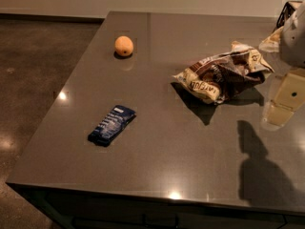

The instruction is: Pick rxbar blueberry

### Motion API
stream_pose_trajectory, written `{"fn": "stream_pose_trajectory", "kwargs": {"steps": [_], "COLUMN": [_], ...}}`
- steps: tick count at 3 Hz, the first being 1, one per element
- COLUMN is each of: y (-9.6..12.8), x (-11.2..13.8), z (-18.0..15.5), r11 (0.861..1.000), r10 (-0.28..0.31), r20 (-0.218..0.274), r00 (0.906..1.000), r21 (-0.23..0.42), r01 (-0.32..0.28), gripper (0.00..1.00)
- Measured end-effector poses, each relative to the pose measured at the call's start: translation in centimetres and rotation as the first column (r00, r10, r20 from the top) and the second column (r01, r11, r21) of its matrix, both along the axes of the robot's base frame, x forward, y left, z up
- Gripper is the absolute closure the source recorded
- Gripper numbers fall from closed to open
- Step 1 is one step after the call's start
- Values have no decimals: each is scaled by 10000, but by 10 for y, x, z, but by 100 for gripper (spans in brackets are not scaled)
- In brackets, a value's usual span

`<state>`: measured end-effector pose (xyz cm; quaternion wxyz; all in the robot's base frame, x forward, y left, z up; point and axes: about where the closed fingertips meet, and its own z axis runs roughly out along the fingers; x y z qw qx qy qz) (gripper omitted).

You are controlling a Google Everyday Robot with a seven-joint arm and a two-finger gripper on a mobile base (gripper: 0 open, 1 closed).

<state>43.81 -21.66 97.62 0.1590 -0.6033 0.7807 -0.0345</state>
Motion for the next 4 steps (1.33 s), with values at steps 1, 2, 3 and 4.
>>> {"fn": "stream_pose_trajectory", "kwargs": {"steps": [1,2,3,4], "y": [0,42,99,147], "x": [0,20,48,70], "z": [0,-6,-20,-44], "r11": [10000,9952,9757,9468], "r10": [0,977,2191,3210], "r20": [0,-31,-202,-621], "r00": [10000,9952,9755,9450], "r21": [0,-18,9,-46], "r01": [0,-977,-2191,-3219], "gripper": [0,0,0,0]}}
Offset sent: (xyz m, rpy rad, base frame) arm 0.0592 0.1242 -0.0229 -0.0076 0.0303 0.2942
